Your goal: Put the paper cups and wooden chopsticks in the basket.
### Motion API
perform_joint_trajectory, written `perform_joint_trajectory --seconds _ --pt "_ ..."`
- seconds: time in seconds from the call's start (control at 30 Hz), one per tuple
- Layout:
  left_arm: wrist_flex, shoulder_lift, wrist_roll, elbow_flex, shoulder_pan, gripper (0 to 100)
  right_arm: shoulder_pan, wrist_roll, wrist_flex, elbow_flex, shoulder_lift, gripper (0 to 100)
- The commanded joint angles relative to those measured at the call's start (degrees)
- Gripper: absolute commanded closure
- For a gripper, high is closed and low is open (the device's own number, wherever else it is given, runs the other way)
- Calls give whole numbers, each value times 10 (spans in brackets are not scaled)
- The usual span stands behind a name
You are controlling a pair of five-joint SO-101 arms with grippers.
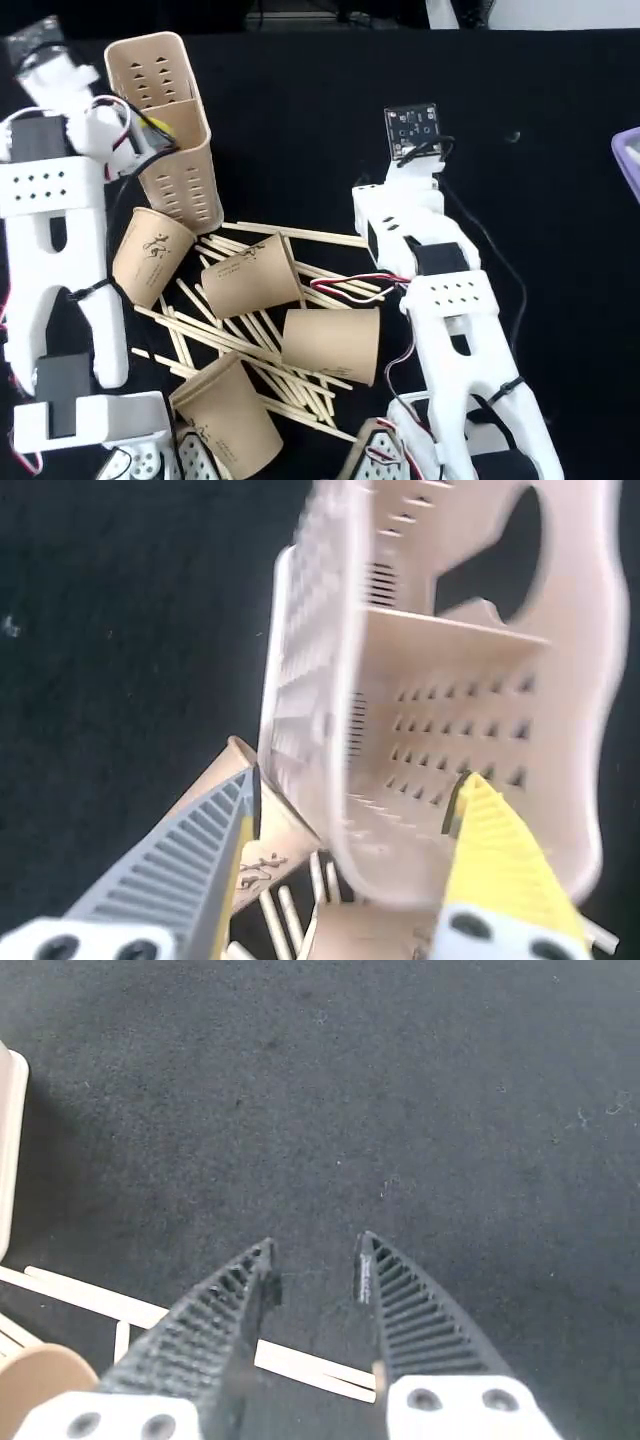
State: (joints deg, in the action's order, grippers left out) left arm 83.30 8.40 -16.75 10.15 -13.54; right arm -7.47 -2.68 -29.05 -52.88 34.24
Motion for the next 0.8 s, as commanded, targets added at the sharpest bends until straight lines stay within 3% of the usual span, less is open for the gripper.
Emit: perform_joint_trajectory --seconds 0.0,0.13,0.27,0.4,0.53,0.77 --pt "-25 25 -46 -17 -12 683 4 -4 13 4 -3 864" --pt "-21 26 -49 -33 -1 692 4 -4 13 4 -3 864" --pt "-26 25 -47 -34 36 855 4 -4 13 4 -3 864" --pt "-135 11 45 -64 92 970 4 -4 13 3 -3 864" --pt "-214 -5 113 -84 131 970 4 -4 14 -2 -3 864" --pt "-304 4 190 -83 139 970 4 -4 15 -3 -3 864"
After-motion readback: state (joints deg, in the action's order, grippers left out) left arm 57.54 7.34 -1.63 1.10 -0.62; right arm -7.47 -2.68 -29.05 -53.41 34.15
